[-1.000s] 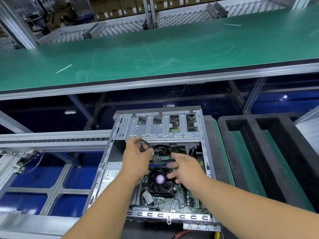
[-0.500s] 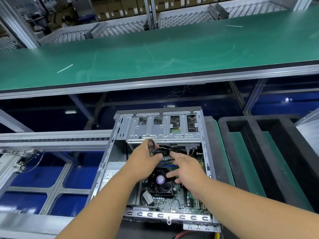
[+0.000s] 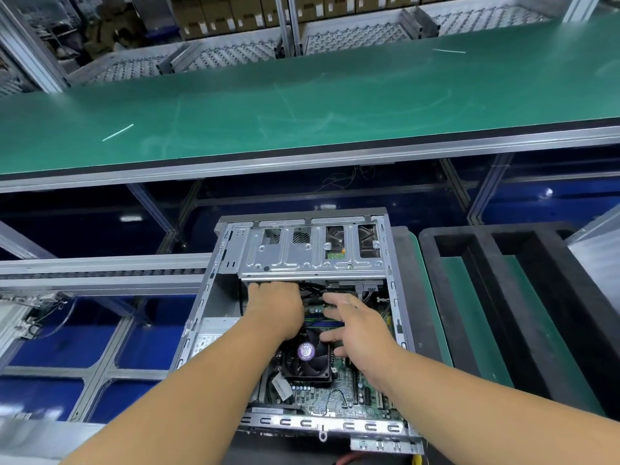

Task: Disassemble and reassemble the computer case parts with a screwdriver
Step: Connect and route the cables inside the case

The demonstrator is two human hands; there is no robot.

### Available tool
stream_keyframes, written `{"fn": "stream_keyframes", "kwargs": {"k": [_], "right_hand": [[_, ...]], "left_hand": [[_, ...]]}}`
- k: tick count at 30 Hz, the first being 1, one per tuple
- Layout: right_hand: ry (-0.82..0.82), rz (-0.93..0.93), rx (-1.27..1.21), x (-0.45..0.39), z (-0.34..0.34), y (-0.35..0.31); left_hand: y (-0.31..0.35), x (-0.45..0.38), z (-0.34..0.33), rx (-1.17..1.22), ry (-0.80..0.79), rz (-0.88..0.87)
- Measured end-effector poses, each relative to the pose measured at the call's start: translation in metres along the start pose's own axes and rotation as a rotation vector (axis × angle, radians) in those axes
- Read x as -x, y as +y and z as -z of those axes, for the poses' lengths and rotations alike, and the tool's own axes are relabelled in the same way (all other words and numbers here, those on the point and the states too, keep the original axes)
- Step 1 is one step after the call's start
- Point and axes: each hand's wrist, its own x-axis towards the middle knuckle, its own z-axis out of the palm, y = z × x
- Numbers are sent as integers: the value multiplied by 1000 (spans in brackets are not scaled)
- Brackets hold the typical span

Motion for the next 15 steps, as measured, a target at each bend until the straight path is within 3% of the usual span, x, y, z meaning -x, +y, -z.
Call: {"fn": "stream_keyframes", "kwargs": {"k": [5, 9, 15], "right_hand": [[17, 15, -4, 0, -1, 0], [34, 18, -23, -1, -1, 1], [61, 38, -24, -3, -2, 4]], "left_hand": [[4, -20, -4, -75, -51, -71], [5, -32, -6, 11, -157, -94], [0, -33, -14, 83, -76, -123]]}}
